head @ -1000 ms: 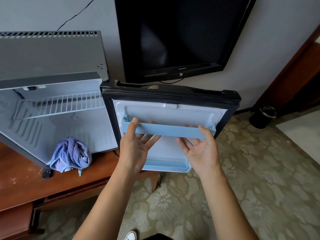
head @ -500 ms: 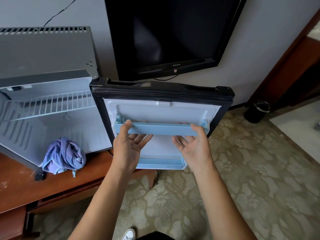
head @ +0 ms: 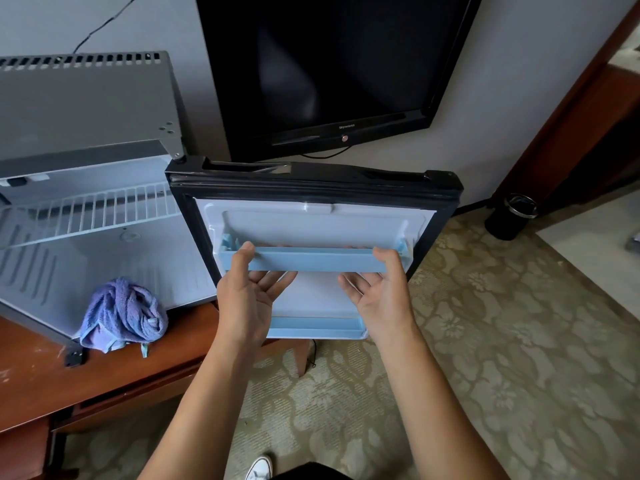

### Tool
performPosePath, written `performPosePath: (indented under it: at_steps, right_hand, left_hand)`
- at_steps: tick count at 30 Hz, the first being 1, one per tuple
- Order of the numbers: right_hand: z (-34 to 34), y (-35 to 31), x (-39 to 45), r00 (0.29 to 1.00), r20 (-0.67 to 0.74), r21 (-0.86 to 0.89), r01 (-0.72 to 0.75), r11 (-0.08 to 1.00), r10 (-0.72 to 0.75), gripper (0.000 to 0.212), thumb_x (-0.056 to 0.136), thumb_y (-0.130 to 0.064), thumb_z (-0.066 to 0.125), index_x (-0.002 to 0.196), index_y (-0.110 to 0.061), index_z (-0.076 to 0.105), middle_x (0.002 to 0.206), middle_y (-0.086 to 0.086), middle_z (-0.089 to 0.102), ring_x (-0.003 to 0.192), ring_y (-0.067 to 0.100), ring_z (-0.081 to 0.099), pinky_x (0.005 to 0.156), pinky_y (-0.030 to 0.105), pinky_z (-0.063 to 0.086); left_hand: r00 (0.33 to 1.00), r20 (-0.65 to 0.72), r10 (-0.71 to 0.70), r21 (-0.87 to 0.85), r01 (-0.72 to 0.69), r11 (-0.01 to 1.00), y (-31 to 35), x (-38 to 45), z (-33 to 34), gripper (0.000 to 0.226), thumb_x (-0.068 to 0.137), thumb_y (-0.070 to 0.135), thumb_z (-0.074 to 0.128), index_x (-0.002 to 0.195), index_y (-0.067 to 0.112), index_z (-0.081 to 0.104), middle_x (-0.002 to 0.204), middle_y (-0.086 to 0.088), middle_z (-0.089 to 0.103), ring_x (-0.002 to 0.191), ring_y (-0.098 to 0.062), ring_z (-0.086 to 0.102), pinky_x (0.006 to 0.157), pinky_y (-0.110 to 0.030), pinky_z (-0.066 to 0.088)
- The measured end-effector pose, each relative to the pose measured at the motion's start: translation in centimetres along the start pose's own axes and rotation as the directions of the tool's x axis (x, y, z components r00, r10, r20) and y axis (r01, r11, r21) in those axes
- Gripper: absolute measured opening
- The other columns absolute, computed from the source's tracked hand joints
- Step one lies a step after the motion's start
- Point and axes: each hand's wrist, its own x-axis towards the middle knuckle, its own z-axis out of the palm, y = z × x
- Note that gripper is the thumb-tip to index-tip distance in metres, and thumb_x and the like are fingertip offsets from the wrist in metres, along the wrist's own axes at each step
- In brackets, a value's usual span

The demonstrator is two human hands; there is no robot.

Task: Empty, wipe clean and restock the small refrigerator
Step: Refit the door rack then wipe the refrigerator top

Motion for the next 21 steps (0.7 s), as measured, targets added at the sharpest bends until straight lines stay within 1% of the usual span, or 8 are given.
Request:
performPosePath:
  at_steps: [3, 5, 7, 11, 14, 16, 18, 21]
  right_hand:
    - [-0.6, 0.6, -0.7, 0.991, 0.131, 0.025, 0.000, 1.000, -0.004, 0.025, 0.092, -0.020, 0.060, 0.116, -0.013, 0.063, 0.118, 0.011, 0.072, 0.106, 0.028, 0.070, 0.097, 0.044, 0.056]
    - [-1.3, 0.9, -0.9, 0.977, 0.211, 0.041, -0.013, 0.999, 0.004, 0.029, 0.088, -0.021, 0.062, 0.116, -0.013, 0.059, 0.122, 0.010, 0.070, 0.118, 0.032, 0.067, 0.103, 0.051, 0.053]
    - [-1.6, 0.9, -0.8, 0.971, 0.238, 0.047, -0.034, 0.998, 0.021, 0.032, 0.084, -0.021, 0.063, 0.115, -0.014, 0.058, 0.122, 0.010, 0.069, 0.122, 0.035, 0.065, 0.104, 0.055, 0.050]
    - [-1.1, 0.2, -0.5, 0.981, 0.182, 0.014, -0.067, 0.998, 0.063, 0.038, 0.077, -0.024, 0.067, 0.114, -0.014, 0.061, 0.123, 0.011, 0.070, 0.112, 0.032, 0.069, 0.100, 0.051, 0.054]
    - [-0.5, -0.3, -0.4, 0.991, 0.119, 0.022, -0.068, 0.997, 0.065, 0.031, 0.081, -0.024, 0.069, 0.109, -0.013, 0.065, 0.119, 0.014, 0.072, 0.108, 0.031, 0.072, 0.091, 0.044, 0.058]
    - [-0.1, -0.4, -0.4, 0.994, 0.104, 0.029, -0.042, 0.999, 0.039, 0.027, 0.089, -0.022, 0.066, 0.114, -0.013, 0.066, 0.119, 0.015, 0.072, 0.111, 0.030, 0.071, 0.093, 0.043, 0.057]
    - [0.2, -0.6, -0.4, 0.995, 0.104, 0.033, -0.016, 0.999, 0.012, 0.030, 0.092, -0.022, 0.064, 0.120, -0.012, 0.065, 0.120, 0.015, 0.072, 0.113, 0.030, 0.070, 0.097, 0.043, 0.055]
    - [0.2, -1.0, -0.4, 0.995, 0.096, 0.042, -0.012, 0.999, 0.008, 0.025, 0.093, -0.021, 0.065, 0.117, -0.011, 0.067, 0.118, 0.017, 0.073, 0.110, 0.029, 0.070, 0.096, 0.041, 0.055]
  left_hand:
    - [1.000, -0.006, -0.008, 0.016, 0.008, 1.000, 0.1, 0.0, -0.5, 0.028, 0.102, 0.032, 0.057, 0.113, 0.008, 0.066, 0.104, -0.025, 0.069, 0.110, -0.041, 0.070, 0.085, -0.043, 0.062]
    - [1.000, -0.006, -0.020, 0.016, 0.021, 1.000, 0.2, 0.0, -0.9, 0.028, 0.102, 0.032, 0.057, 0.113, 0.008, 0.066, 0.105, -0.027, 0.066, 0.111, -0.042, 0.069, 0.086, -0.043, 0.062]
    - [1.000, 0.005, -0.027, 0.012, 0.027, 1.000, 0.3, -0.1, -1.0, 0.027, 0.102, 0.033, 0.057, 0.113, 0.010, 0.067, 0.107, -0.025, 0.069, 0.111, -0.040, 0.070, 0.088, -0.044, 0.061]
    - [0.999, 0.023, -0.023, 0.023, 0.023, 0.999, 0.3, -0.2, -0.7, 0.024, 0.102, 0.033, 0.057, 0.110, 0.013, 0.067, 0.098, -0.018, 0.074, 0.109, -0.038, 0.071, 0.091, -0.046, 0.060]
    - [1.000, 0.019, -0.023, 0.019, 0.023, 1.000, 0.4, 0.0, -0.4, 0.026, 0.102, 0.033, 0.059, 0.115, 0.012, 0.065, 0.100, -0.020, 0.074, 0.110, -0.040, 0.070, 0.092, -0.046, 0.060]
    - [0.999, 0.038, -0.026, 0.007, 0.025, 1.000, 0.5, 0.0, -0.3, 0.027, 0.102, 0.033, 0.059, 0.118, 0.012, 0.064, 0.106, -0.022, 0.074, 0.110, -0.039, 0.070, 0.093, -0.046, 0.060]
    - [0.998, 0.055, -0.028, -0.003, 0.028, 1.000, 0.5, 0.0, -0.2, 0.025, 0.103, 0.032, 0.058, 0.118, 0.013, 0.065, 0.110, -0.022, 0.074, 0.110, -0.038, 0.071, 0.096, -0.047, 0.058]
    - [0.997, 0.067, -0.035, -0.013, 0.036, 0.999, 0.6, 0.3, 0.0, 0.025, 0.103, 0.031, 0.058, 0.115, 0.011, 0.066, 0.112, -0.024, 0.073, 0.111, -0.038, 0.070, 0.098, -0.048, 0.057]
